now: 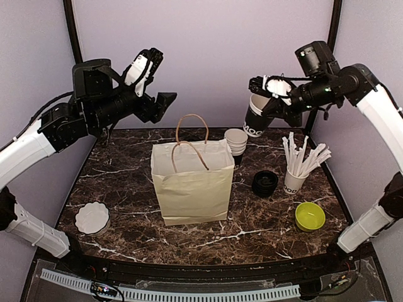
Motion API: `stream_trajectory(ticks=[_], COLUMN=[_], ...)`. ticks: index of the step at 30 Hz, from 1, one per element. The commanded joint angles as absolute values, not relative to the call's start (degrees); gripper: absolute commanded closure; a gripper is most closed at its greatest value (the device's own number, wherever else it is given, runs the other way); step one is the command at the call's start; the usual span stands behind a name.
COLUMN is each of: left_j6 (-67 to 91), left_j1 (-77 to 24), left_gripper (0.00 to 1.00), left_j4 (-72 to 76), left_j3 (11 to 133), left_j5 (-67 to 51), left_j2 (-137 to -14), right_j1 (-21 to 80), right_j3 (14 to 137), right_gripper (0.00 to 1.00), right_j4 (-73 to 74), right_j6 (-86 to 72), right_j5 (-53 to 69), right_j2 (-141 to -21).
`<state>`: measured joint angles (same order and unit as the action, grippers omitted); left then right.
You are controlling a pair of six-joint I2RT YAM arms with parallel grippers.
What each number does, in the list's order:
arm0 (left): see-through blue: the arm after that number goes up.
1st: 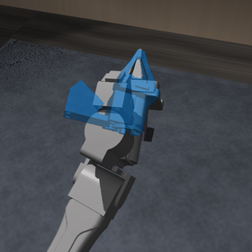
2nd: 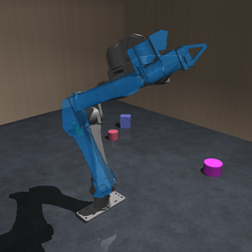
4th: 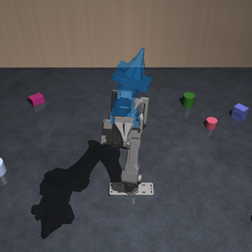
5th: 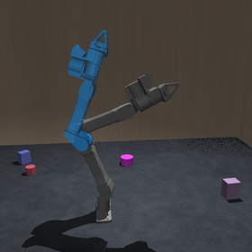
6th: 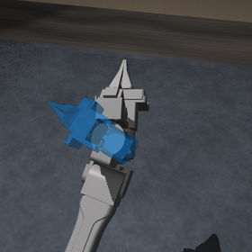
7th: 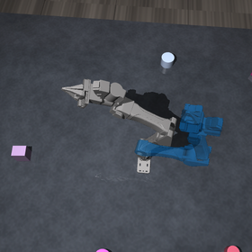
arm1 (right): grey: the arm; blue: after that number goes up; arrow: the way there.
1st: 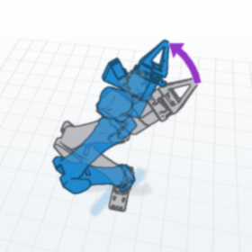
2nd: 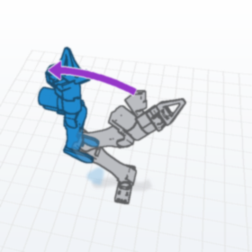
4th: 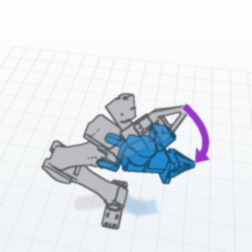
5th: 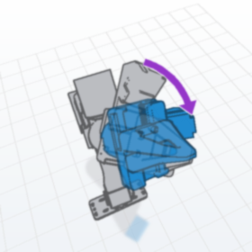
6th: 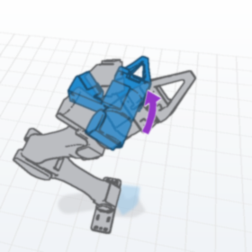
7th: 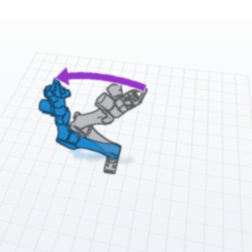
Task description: Pack the takeout coffee
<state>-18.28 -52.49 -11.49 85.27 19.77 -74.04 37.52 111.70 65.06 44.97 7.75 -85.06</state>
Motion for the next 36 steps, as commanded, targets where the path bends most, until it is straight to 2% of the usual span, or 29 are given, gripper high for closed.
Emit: stream_trajectory(ticks=[1,6,15,17,20,23,27,36], left_j6=[-15.94,-15.21,-15.29,-15.29,-13.92,-12.70,-12.31,-13.55], left_j1=[-52.05,-52.07,-52.09,-52.01,-51.78,-51.74,-51.76,-51.23], left_gripper=[0.15,0.15,0.15,0.14,0.12,0.12,0.13,0.12], left_j4=[-9.31,-8.55,-9.24,-11.41,-20.77,-26.72,-30.34,-32.47], left_j3=[87.53,87.83,87.32,87.66,91.81,94.29,95.43,92.94], left_j5=[24.58,25.06,26.16,24.55,15.73,10.12,10.03,7.16], left_j2=[-73.51,-73.35,-71.84,-72.38,-74.68,-77.80,-79.04,-77.46], right_j1=[38.14,39.45,44.67,45.52,45.97,46.05,44.38,33.14], right_j3=[103.92,97.22,81.81,80.02,78.57,79.12,83.28,96.57], right_gripper=[1.00,1.00,1.00,1.00,1.00,1.00,1.00,1.00], right_j4=[70.17,73.44,69.85,69.45,68.71,67.59,65.31,50.67], right_j6=[48.37,50.37,50.91,50.66,50.26,49.82,49.92,44.69], right_j5=[13.42,21.87,23.32,24.05,23.79,21.41,14.15,10.69], right_j2=[-79.51,-76.11,-73.99,-74.13,-74.58,-75.36,-76.91,-88.17])
